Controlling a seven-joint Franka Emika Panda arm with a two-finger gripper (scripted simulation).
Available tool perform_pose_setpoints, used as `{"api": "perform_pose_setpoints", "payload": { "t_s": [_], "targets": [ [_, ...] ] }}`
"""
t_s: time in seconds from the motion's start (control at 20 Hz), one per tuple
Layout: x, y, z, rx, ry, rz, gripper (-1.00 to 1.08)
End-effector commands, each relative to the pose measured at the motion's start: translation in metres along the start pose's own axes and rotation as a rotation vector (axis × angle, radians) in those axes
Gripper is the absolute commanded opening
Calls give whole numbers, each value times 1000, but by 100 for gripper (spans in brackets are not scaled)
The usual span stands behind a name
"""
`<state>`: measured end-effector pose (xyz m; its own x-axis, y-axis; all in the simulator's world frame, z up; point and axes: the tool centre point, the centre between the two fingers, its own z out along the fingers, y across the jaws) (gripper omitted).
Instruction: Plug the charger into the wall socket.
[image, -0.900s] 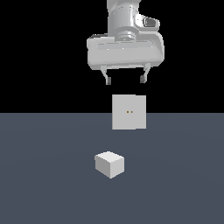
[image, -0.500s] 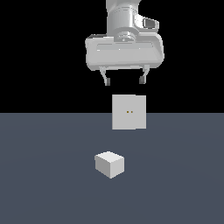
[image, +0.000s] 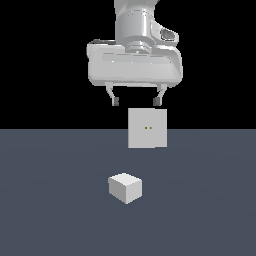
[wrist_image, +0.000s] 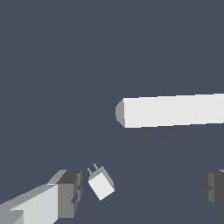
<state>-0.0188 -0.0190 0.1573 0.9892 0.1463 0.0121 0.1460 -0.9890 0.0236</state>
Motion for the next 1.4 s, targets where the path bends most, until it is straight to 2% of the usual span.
{"api": "perform_pose_setpoints", "payload": {
  "t_s": [0.0, 0.75, 1.35],
  "targets": [
    [-8, -7, 10, 4, 5, -61, 100],
    [-65, -35, 71, 32, 38, -448, 100],
    [-86, -39, 94, 43, 49, -584, 100]
  ]
}}
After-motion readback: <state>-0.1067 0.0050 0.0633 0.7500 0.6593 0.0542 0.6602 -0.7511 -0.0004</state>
